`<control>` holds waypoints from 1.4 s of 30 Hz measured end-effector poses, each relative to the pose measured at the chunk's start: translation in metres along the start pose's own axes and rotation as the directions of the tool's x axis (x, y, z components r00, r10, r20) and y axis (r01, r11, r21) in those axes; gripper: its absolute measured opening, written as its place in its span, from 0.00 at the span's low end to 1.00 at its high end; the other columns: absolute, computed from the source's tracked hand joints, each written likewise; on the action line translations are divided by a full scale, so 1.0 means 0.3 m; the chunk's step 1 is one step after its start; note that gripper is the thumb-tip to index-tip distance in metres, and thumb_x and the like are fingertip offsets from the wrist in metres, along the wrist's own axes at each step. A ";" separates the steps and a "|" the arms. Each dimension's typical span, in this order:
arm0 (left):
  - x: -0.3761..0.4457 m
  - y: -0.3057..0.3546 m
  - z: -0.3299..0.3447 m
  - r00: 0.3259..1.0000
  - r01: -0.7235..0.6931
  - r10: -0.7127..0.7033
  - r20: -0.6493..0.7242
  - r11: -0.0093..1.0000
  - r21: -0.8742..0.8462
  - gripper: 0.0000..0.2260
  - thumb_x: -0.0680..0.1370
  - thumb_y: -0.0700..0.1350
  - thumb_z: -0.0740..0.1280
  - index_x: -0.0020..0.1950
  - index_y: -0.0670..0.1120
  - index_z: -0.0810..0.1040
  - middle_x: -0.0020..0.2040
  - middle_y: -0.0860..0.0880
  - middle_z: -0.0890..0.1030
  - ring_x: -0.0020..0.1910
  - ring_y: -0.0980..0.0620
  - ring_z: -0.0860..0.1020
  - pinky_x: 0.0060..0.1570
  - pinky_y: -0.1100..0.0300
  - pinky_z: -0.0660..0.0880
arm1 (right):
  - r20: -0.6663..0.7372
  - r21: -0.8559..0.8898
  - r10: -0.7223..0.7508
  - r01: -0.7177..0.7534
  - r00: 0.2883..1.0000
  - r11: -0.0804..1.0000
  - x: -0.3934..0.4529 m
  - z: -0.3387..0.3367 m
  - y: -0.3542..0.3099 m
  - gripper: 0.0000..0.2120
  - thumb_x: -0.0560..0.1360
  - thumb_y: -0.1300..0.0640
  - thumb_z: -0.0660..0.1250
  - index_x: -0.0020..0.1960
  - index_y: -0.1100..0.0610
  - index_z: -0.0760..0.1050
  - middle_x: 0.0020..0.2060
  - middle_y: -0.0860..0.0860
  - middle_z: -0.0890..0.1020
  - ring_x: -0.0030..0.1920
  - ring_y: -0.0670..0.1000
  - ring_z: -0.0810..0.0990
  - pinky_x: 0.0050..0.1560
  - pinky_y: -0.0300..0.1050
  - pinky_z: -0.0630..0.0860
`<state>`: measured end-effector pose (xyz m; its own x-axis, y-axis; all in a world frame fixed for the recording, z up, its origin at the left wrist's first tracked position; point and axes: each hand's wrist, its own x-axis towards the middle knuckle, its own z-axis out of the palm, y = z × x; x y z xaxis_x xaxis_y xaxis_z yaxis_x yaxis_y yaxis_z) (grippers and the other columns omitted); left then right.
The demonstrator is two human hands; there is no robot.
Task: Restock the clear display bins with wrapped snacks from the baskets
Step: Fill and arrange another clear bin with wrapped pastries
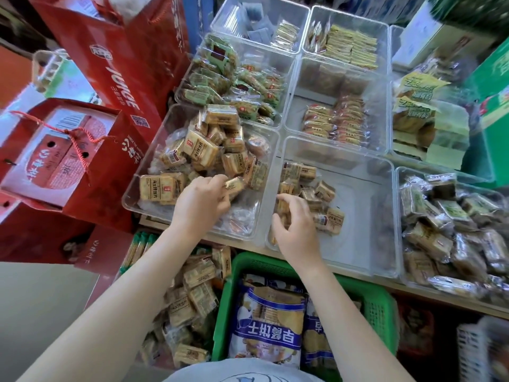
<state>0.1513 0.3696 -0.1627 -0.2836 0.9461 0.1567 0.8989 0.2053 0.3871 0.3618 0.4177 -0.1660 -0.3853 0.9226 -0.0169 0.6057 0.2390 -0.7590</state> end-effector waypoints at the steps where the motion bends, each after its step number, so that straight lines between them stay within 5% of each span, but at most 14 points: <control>1: -0.012 0.019 -0.030 0.999 -0.050 0.050 0.000 0.997 -0.052 0.15 0.69 0.37 0.75 0.55 0.39 0.81 0.41 0.43 0.83 0.40 0.42 0.79 0.37 0.49 0.80 | 0.004 -0.024 -0.062 0.062 0.998 0.998 -0.004 -0.011 -0.007 0.23 0.78 0.59 0.67 0.72 0.54 0.68 0.66 0.47 0.72 0.69 0.45 0.68 0.73 0.49 0.67; 5: -0.059 0.139 -0.078 0.963 -0.243 0.265 0.046 0.931 -0.273 0.20 0.69 0.37 0.76 0.60 0.43 0.81 0.52 0.48 0.83 0.53 0.48 0.79 0.53 0.55 0.77 | 0.148 -0.246 -0.283 0.313 0.948 0.917 -0.005 -0.045 -0.025 0.36 0.73 0.55 0.72 0.77 0.53 0.61 0.75 0.51 0.67 0.77 0.52 0.61 0.77 0.51 0.58; 8: -0.091 0.215 -0.020 0.962 -0.241 0.271 0.036 0.903 -0.357 0.19 0.74 0.39 0.73 0.64 0.44 0.77 0.57 0.48 0.80 0.58 0.52 0.75 0.56 0.62 0.71 | 0.125 -0.270 -0.298 0.322 0.946 0.908 -0.003 -0.085 -0.004 0.24 0.73 0.60 0.72 0.68 0.54 0.73 0.63 0.51 0.79 0.65 0.54 0.76 0.62 0.53 0.76; 11: -0.097 0.203 0.048 0.980 -0.148 0.184 0.077 0.928 -0.343 0.23 0.77 0.44 0.70 0.72 0.46 0.71 0.71 0.47 0.72 0.69 0.50 0.70 0.65 0.58 0.69 | 0.068 -0.309 -0.137 0.151 0.988 0.939 0.014 -0.156 0.082 0.19 0.76 0.59 0.71 0.66 0.53 0.76 0.57 0.50 0.82 0.52 0.52 0.80 0.46 0.41 0.73; 16: -0.095 0.107 0.121 0.946 0.130 -0.139 0.292 0.990 0.050 0.31 0.80 0.50 0.64 0.80 0.46 0.57 0.80 0.42 0.54 0.79 0.42 0.50 0.77 0.46 0.54 | -0.115 -0.475 0.294 -0.313 0.949 0.822 0.052 -0.222 0.327 0.22 0.78 0.66 0.62 0.71 0.54 0.69 0.62 0.56 0.76 0.54 0.58 0.77 0.44 0.47 0.71; 21: -0.067 0.054 0.151 0.874 0.306 -0.325 0.362 0.946 0.112 0.28 0.78 0.50 0.64 0.77 0.49 0.61 0.80 0.41 0.53 0.78 0.39 0.49 0.72 0.40 0.59 | 0.134 -0.525 0.487 -0.355 0.863 0.774 0.061 -0.179 0.384 0.24 0.81 0.54 0.63 0.75 0.53 0.64 0.67 0.58 0.71 0.64 0.59 0.72 0.60 0.53 0.73; 27: -0.002 0.024 0.171 0.835 0.386 -0.432 0.341 0.901 0.198 0.30 0.77 0.47 0.65 0.77 0.50 0.58 0.75 0.38 0.61 0.72 0.36 0.59 0.66 0.42 0.66 | 0.071 -0.499 0.482 -0.387 0.873 0.775 0.035 -0.151 0.354 0.25 0.81 0.53 0.59 0.78 0.52 0.61 0.68 0.59 0.69 0.67 0.59 0.69 0.62 0.55 0.72; 34: -0.042 0.054 0.122 0.968 0.231 -0.239 0.075 0.967 0.106 0.24 0.73 0.45 0.71 0.68 0.45 0.74 0.57 0.42 0.77 0.55 0.41 0.73 0.50 0.48 0.72 | 0.067 -0.482 0.486 -0.398 0.871 0.780 0.035 -0.153 0.359 0.26 0.81 0.54 0.59 0.77 0.54 0.61 0.68 0.58 0.69 0.67 0.58 0.68 0.63 0.55 0.72; 38: -0.113 0.155 0.069 0.994 0.095 -0.102 -0.035 0.982 -0.163 0.21 0.73 0.50 0.71 0.64 0.45 0.76 0.53 0.47 0.76 0.48 0.47 0.74 0.44 0.55 0.70 | 0.011 -0.450 0.356 -0.314 0.934 0.836 0.027 -0.147 0.344 0.36 0.78 0.51 0.64 0.80 0.56 0.52 0.74 0.57 0.63 0.73 0.57 0.63 0.72 0.57 0.66; 42: -0.092 0.254 0.055 0.994 0.081 -0.054 0.093 0.944 -0.321 0.22 0.75 0.53 0.69 0.67 0.48 0.73 0.58 0.51 0.78 0.55 0.53 0.75 0.50 0.60 0.69 | 0.060 -0.369 -0.119 0.133 0.991 0.920 -0.028 -0.110 0.196 0.41 0.74 0.46 0.70 0.80 0.52 0.53 0.78 0.51 0.61 0.78 0.52 0.57 0.78 0.56 0.56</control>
<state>0.2332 0.3634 -0.1525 -0.2991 0.9529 0.0502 0.7179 0.1901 0.6697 0.4236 0.4339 -0.1888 -0.4954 0.8679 0.0349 0.7630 0.4541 -0.4600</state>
